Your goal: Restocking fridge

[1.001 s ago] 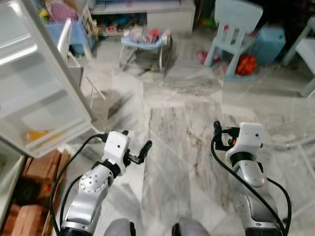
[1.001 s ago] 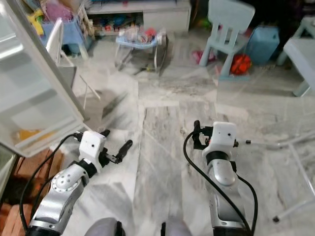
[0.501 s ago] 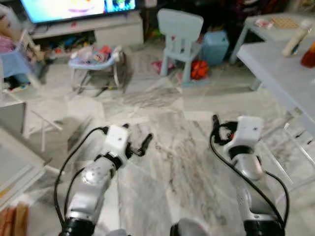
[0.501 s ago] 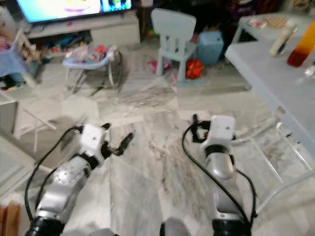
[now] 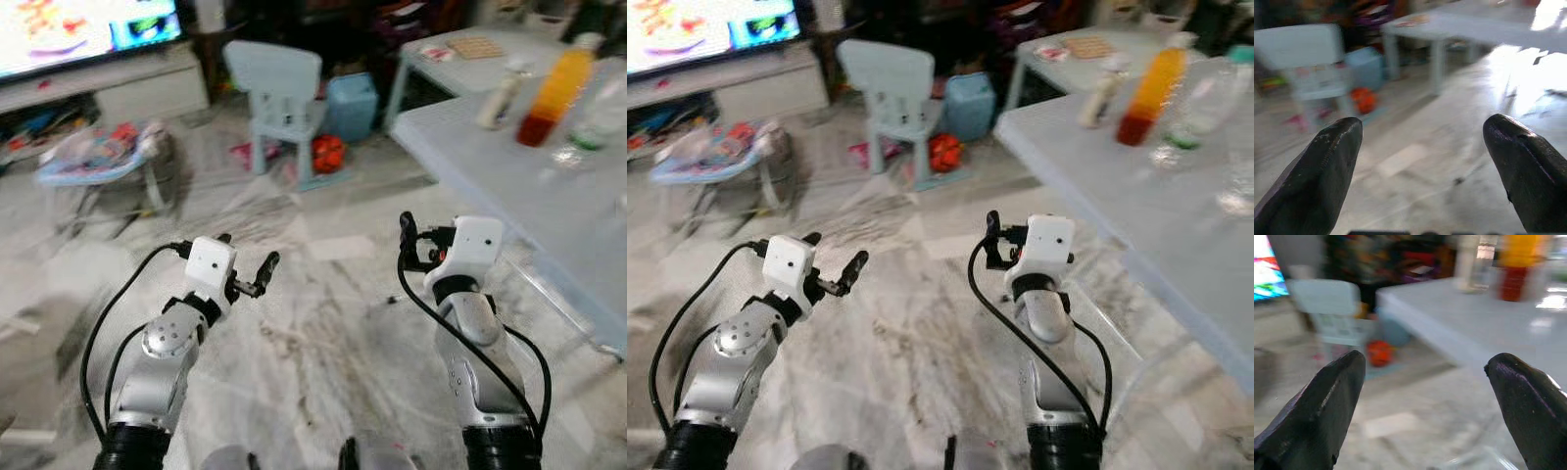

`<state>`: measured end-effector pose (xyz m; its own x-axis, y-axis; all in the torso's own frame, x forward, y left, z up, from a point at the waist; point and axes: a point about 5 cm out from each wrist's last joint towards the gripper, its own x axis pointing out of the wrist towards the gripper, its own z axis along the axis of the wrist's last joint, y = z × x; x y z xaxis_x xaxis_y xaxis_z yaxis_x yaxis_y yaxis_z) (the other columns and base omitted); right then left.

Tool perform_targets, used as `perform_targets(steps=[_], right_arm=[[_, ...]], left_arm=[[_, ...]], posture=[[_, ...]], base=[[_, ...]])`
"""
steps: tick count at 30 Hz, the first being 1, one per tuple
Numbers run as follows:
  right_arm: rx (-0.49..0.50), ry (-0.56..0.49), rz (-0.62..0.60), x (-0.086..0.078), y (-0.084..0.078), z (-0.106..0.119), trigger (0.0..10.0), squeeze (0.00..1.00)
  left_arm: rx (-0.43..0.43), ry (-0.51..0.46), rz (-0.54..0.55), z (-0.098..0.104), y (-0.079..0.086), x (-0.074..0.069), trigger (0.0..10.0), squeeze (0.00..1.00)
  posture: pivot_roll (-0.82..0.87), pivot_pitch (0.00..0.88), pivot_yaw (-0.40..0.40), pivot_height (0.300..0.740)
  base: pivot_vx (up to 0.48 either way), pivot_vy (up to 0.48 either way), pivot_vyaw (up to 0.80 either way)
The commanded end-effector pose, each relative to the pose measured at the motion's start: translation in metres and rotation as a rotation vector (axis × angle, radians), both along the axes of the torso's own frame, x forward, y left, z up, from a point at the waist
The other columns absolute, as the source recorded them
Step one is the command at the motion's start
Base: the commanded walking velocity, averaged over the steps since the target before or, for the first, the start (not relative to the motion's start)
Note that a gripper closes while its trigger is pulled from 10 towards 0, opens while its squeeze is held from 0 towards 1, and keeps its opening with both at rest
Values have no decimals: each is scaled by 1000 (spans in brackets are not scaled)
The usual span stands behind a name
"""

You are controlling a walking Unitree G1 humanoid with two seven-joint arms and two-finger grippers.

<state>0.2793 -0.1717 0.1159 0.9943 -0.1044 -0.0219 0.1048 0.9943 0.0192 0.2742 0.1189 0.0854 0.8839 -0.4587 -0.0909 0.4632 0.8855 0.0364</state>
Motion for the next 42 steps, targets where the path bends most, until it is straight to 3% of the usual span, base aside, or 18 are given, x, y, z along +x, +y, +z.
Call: perform_targets(steps=[1,8,28,34,42], right_arm=[[8,-26,17,2,8,5,10000,0],[-1,-33,18,5,6,6,10000,0],[-41,-76,13,17,1,15,10000,0],[-42,-72,19,15,4,12,10000,0],[-43,-77,20,19,3,13,10000,0]], left_arm=[[22,-8,41,1,11,1,10000,0],[27,-18,71,-2,12,3,10000,0],[41,-63,50,-2,6,1,10000,0],[45,-68,46,-3,4,1,10000,0],[44,-78,44,-2,4,2,10000,0]], posture=[[16,60,-2,740],[17,61,-4,740],[14,65,-2,740],[13,65,-1,740],[14,65,-3,740]], base=[[428,0,-800],[359,280,-672],[313,361,0],[396,271,-758],[429,0,-336]])
